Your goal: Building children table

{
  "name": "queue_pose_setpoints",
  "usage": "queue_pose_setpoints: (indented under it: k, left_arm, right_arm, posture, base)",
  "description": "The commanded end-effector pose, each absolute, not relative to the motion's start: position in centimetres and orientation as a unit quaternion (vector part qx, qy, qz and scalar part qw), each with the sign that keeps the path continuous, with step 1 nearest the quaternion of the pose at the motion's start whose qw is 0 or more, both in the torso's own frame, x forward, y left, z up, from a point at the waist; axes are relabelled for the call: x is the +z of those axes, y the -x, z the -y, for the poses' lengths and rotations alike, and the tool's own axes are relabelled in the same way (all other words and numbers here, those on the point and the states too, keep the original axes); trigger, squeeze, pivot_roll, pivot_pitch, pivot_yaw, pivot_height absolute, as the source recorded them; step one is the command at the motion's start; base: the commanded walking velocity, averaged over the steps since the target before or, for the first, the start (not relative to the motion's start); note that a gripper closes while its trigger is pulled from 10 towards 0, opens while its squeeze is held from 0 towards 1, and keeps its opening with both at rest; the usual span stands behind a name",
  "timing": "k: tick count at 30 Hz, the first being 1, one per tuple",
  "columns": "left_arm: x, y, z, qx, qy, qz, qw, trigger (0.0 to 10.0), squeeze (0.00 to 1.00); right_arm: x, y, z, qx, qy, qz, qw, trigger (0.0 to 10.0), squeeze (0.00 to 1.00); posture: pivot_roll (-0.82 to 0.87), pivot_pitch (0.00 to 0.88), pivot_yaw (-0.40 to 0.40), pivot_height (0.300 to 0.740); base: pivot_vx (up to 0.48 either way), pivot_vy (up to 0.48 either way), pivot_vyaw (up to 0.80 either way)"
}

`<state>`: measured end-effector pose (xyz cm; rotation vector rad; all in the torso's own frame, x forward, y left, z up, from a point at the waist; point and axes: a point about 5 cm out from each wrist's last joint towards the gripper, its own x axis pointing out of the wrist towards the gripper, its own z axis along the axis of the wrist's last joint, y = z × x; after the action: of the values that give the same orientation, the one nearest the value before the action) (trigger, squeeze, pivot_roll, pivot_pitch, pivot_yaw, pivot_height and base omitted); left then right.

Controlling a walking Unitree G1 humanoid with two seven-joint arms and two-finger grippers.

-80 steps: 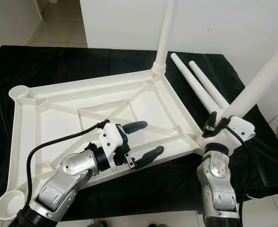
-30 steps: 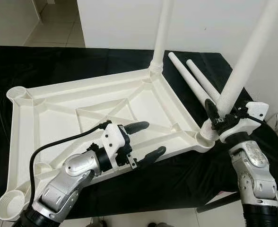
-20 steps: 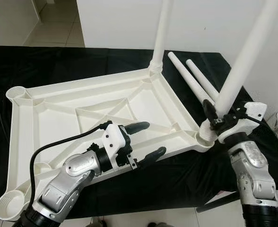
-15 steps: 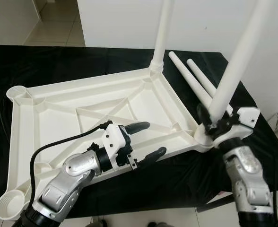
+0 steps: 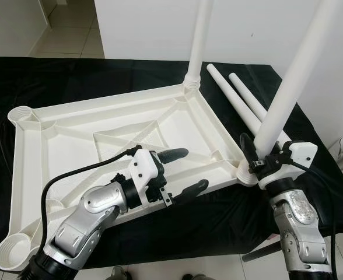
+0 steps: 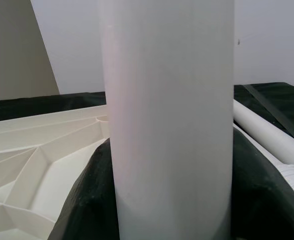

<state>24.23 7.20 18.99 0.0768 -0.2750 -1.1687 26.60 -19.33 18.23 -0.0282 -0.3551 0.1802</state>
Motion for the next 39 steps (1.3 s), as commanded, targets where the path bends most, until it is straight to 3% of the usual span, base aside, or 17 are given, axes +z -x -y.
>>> queue_pose_setpoints:
  k: [1, 15, 17, 23, 33, 39]
  left_arm:
    - [18.9, -24.3, -7.2, -0.565, -0.033, 0.122, 0.815, 10.0, 0.00]
    - [21.4, -28.4, -5.0, -0.493, 0.011, 0.132, 0.860, 10.0, 0.00]
    - [21.7, -30.5, -4.2, -0.465, 0.011, 0.094, 0.880, 10.0, 0.00]
    - [21.2, -32.3, -3.3, -0.435, -0.009, 0.026, 0.900, 10.0, 0.00]
    - [22.1, -33.5, -3.0, -0.420, 0.011, 0.003, 0.907, 10.0, 0.00]
    - [25.2, -34.7, -2.8, -0.407, 0.028, 0.022, 0.913, 10.0, 0.00]
  right_arm:
    - [18.8, -26.6, 19.7, 0.086, 0.023, 0.191, 0.978, 10.0, 0.00]
    - [20.3, -26.9, 19.2, 0.146, 0.041, 0.208, 0.966, 10.0, 0.00]
    - [20.8, -26.9, 19.0, 0.169, 0.051, 0.211, 0.961, 10.0, 0.00]
    - [20.6, -26.2, 18.3, 0.227, 0.058, 0.195, 0.953, 10.0, 0.00]
    - [19.5, -24.9, 17.4, 0.299, 0.055, 0.147, 0.941, 10.0, 0.00]
    - [19.0, -24.3, 17.3, 0.330, 0.052, 0.117, 0.935, 10.0, 0.00]
  posture:
    - [-0.01, 0.119, -0.021, 0.740]
    - [-0.01, 0.105, -0.033, 0.740]
    - [-0.01, 0.104, -0.033, 0.740]
    - [-0.02, 0.106, -0.021, 0.740]
    - [-0.03, 0.112, -0.012, 0.740]
    - [-0.03, 0.118, -0.011, 0.740]
  base:
    - [0.000, 0.000, 0.00]
    - [0.000, 0.000, 0.00]
    - [0.000, 0.000, 0.00]
    - [0.000, 0.000, 0.00]
    - [0.000, 0.000, 0.00]
    - [0.000, 0.000, 0.00]
